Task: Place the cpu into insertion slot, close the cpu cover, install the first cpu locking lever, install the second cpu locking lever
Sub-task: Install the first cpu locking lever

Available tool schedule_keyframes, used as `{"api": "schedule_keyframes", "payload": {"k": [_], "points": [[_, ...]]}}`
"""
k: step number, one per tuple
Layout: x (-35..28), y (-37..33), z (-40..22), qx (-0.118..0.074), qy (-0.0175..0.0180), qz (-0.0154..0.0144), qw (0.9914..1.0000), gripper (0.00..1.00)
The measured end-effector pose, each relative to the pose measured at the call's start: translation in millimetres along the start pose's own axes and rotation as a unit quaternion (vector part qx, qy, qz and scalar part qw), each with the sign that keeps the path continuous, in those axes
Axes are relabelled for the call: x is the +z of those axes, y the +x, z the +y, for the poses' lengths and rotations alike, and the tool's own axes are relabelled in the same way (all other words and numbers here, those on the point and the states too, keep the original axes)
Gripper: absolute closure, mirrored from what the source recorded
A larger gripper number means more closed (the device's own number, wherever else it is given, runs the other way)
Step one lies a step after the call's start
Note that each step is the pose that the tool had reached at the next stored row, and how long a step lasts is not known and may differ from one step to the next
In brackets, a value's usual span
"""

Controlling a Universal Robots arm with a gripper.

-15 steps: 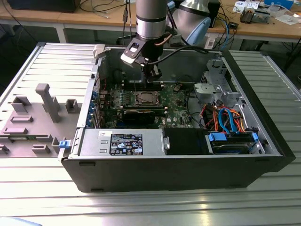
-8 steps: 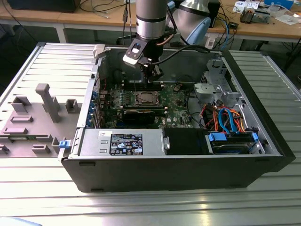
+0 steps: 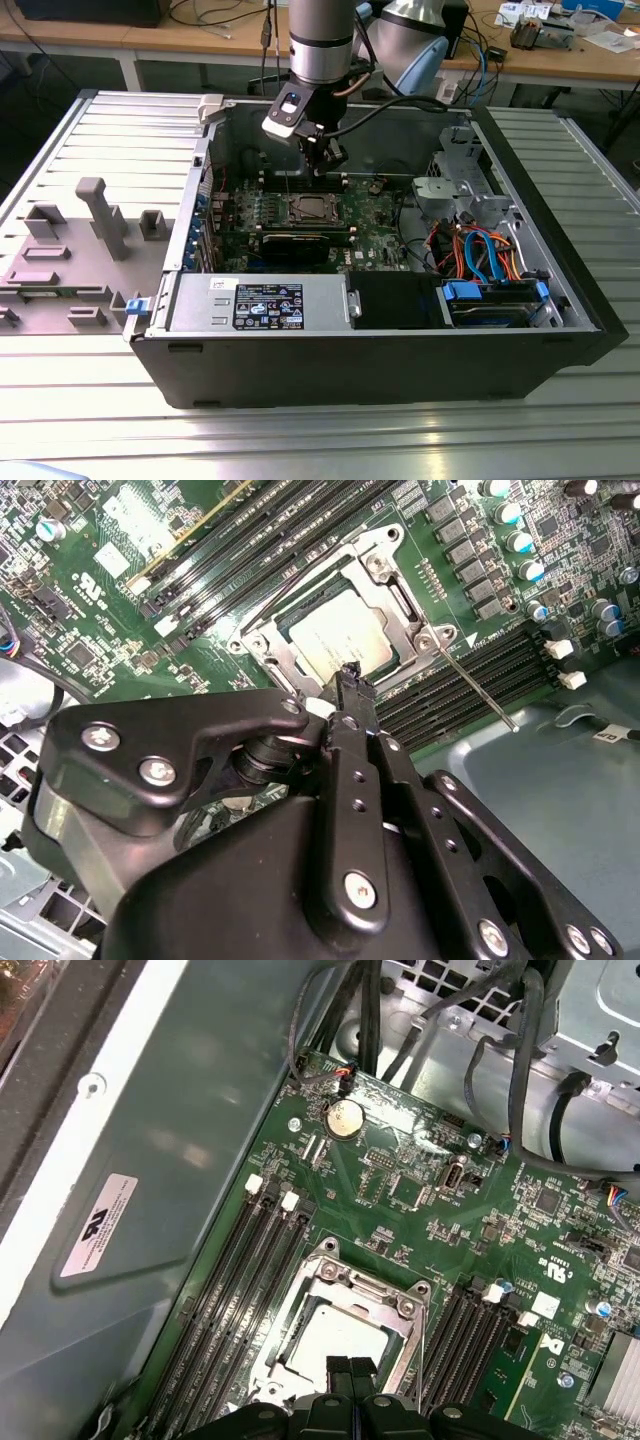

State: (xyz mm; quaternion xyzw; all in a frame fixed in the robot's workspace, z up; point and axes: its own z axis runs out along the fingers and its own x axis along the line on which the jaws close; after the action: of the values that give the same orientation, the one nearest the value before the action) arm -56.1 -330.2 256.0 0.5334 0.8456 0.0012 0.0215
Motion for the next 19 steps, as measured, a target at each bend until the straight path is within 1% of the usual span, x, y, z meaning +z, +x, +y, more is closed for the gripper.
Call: {"api": "schedule_keyframes", "payload": {"k": [5,6,8,12,15,16,18,19], "points": [[0.0,0.0,0.0,-0.001,0.0000,0.0000,1.00000,0.89],[0.0,0.0,0.0,-0.022,-0.0008,0.0005,0.99975,0.89],[0.0,0.0,0.0,-0.045,-0.0016,0.0011,0.99899,0.89],[0.0,0.0,0.0,-0.056,-0.0019,0.0014,0.99845,0.89],[0.0,0.0,0.0,-0.066,-0.0023,0.0016,0.99780,0.89],[0.0,0.0,0.0,-0.071,-0.0025,0.0018,0.99744,0.89],[0.0,0.0,0.0,-0.094,-0.0033,0.0023,0.99558,0.89],[0.0,0.0,0.0,-0.101,-0.0035,0.0025,0.99492,0.89]]}}
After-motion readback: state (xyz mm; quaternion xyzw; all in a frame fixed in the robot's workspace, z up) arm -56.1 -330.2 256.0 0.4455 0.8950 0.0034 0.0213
